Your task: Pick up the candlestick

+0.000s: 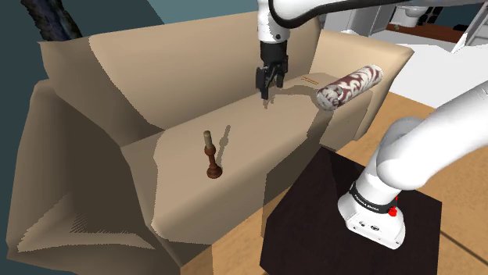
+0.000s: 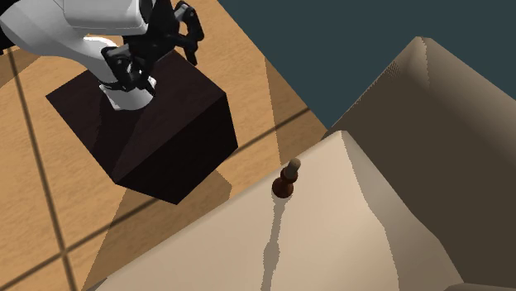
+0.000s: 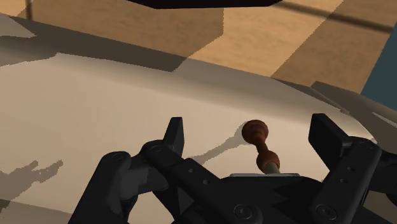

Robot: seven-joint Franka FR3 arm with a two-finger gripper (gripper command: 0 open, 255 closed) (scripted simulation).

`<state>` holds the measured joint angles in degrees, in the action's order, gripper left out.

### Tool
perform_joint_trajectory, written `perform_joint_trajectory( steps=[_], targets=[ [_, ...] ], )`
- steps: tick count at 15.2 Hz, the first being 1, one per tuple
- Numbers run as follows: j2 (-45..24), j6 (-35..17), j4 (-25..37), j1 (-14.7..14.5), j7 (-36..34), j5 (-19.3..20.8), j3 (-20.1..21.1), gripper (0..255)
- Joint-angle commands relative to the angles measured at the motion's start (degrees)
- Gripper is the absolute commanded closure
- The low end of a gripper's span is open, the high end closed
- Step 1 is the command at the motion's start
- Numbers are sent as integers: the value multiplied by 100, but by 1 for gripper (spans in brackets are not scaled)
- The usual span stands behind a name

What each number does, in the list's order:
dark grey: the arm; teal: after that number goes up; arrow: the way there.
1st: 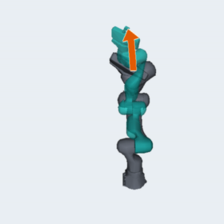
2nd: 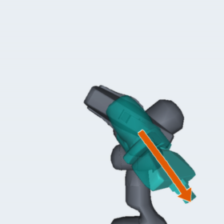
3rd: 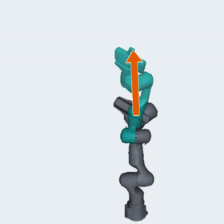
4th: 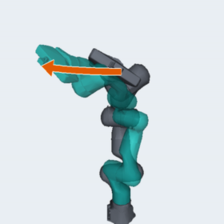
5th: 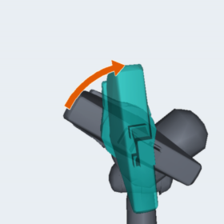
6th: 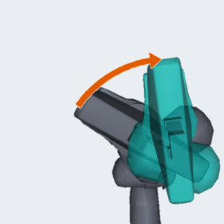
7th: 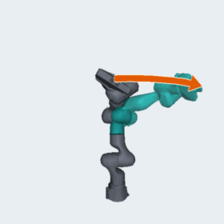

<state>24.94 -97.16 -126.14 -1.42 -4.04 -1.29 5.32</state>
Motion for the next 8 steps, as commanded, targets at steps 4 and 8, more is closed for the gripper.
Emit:
perform_joint_trajectory(
  steps=[4,8],
  targets=[
    [-1179,-308,564,-68,35,320,226,0],
    [-2136,-458,1109,-143,13,643,382,0]
  ],
)
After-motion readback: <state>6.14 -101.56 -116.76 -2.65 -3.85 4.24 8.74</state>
